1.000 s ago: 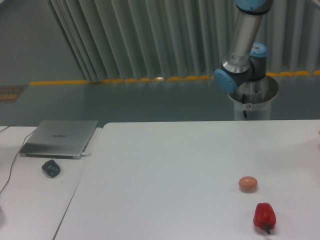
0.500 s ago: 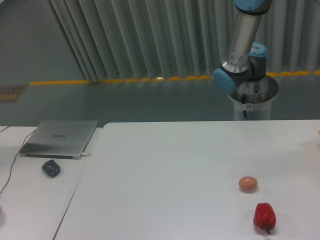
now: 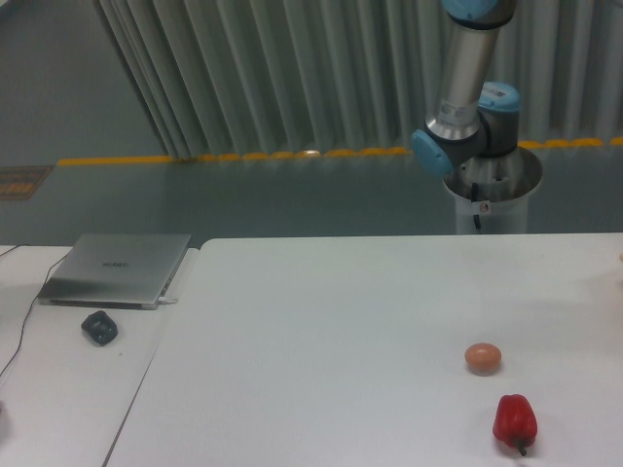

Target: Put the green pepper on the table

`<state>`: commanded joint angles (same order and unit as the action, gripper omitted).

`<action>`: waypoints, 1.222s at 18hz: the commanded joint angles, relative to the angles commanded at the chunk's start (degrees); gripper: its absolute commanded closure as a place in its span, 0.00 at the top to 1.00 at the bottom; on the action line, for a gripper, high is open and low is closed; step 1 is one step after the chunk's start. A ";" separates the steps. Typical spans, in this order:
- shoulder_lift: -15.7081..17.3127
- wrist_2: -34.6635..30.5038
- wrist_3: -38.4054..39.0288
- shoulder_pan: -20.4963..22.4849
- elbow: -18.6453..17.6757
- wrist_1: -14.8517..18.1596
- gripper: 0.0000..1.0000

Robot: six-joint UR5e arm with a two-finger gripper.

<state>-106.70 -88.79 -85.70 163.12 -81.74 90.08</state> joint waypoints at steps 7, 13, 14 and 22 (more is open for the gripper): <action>0.00 11.70 12.55 -2.19 1.50 -0.52 0.51; -0.70 12.86 19.51 -8.51 1.24 -5.34 0.52; -0.79 12.68 19.43 -9.83 0.80 -6.48 0.52; -1.67 10.93 18.90 -15.73 -2.37 -18.27 0.52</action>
<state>-108.37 -77.86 -66.80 147.40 -84.11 71.81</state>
